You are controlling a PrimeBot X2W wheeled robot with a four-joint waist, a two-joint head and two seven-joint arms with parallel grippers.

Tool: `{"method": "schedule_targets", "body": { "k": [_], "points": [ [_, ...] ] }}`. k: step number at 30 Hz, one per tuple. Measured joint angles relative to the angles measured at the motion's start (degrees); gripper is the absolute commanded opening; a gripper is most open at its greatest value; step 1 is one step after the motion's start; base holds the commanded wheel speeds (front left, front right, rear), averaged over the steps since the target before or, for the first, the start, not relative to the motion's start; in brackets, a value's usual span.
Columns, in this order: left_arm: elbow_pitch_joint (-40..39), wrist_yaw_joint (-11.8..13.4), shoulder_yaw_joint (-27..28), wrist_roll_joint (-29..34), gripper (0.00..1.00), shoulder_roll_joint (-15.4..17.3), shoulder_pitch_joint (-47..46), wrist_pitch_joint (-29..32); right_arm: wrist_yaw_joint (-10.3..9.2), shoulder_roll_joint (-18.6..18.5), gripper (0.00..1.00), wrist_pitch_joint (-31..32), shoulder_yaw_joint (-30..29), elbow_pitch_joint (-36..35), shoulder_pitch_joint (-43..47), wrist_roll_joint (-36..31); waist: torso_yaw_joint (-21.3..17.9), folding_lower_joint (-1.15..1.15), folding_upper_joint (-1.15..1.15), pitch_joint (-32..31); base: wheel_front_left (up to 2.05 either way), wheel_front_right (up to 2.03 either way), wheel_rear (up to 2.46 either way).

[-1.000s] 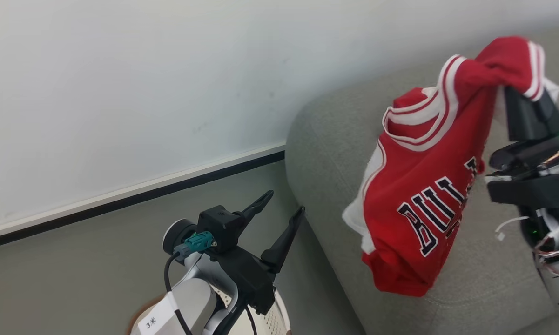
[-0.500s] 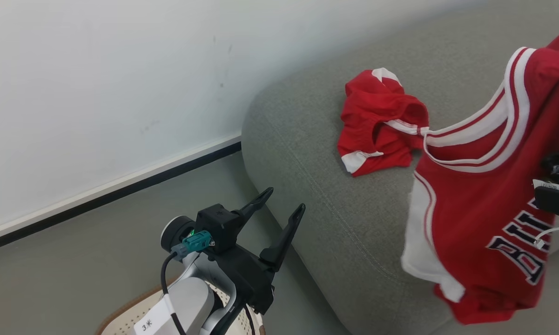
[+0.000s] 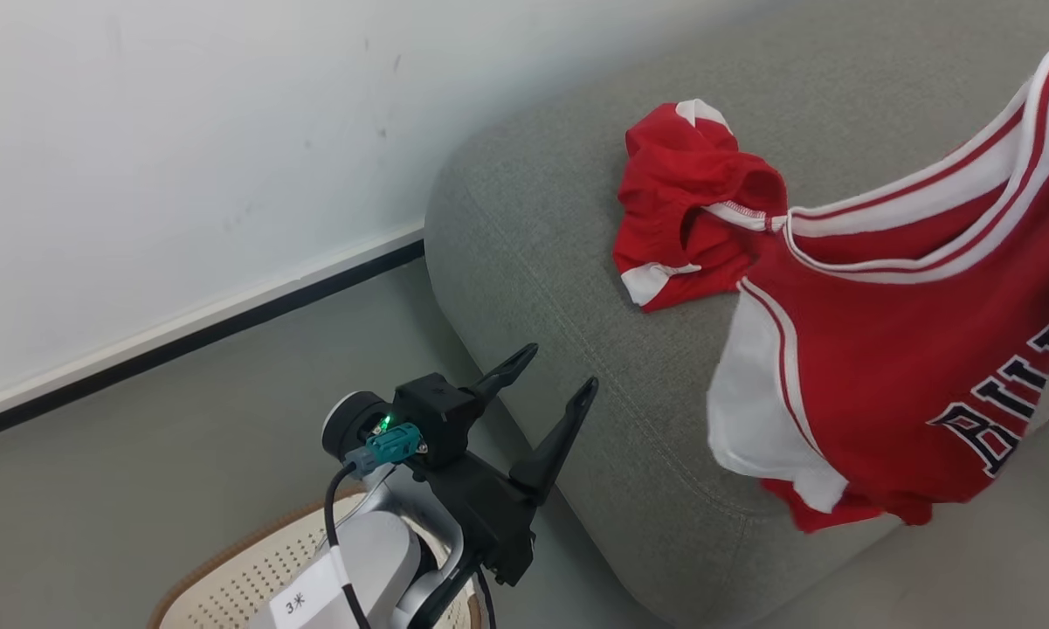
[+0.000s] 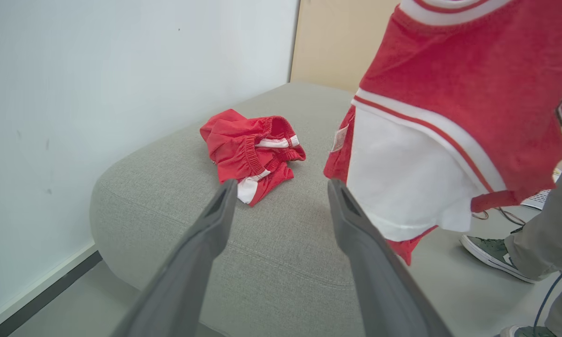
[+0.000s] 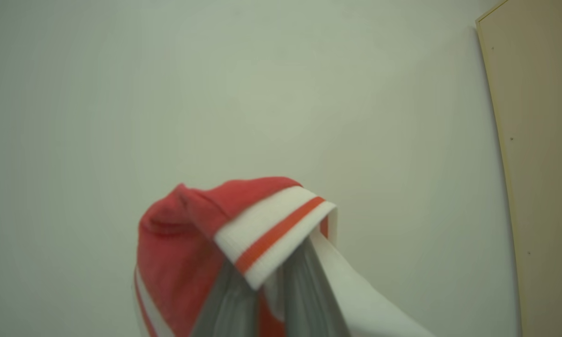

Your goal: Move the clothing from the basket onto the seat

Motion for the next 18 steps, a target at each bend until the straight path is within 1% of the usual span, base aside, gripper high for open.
{"method": "schedule_targets", "body": {
  "k": [4,6,9,12,16,18],
  "points": [
    [-0.97,0.0,-0.37,0.94,1.0,-0.19,-0.26,0.56,1.08,-1.69,0.0,0.0,-0.2,5.06,-5.02,2.13,0.46,0.0,0.0,1.52,0.0,0.0,0.0],
    [-1.12,0.0,-0.43,1.02,1.0,-0.13,-0.43,0.81,1.14,-2.13,0.0,0.0,-0.12,6.15,-6.62,2.48,0.62,0.0,0.0,1.96,0.0,0.0,0.0],
    [-1.97,0.01,-0.51,1.22,1.0,0.19,-1.2,1.52,1.65,-3.69,0.0,0.02,0.49,9.88,-11.72,2.83,1.2,0.0,0.0,3.45,0.0,0.0,0.0],
    [-3.09,0.14,-0.57,1.44,1.0,0.58,-1.6,2.09,1.79,-5.72,0.0,0.19,1.44,14.15,-17.26,2.92,1.9,0.0,0.0,5.23,0.0,0.0,0.0],
    [-3.97,0.16,-0.63,1.69,1.0,1.12,-2.98,3.09,2.12,-7.48,0.0,1.15,2.99,18.75,-23.77,3.03,3.05,0.01,0.0,7.9,0.0,0.0,0.0],
    [-4.43,0.16,-0.62,1.8,1.0,1.33,-3.69,3.5,2.13,-9.32,0.0,1.53,3.76,21.45,-27.11,2.3,3.72,0.01,0.0,9.28,0.0,0.0,0.0]
  ]
}}
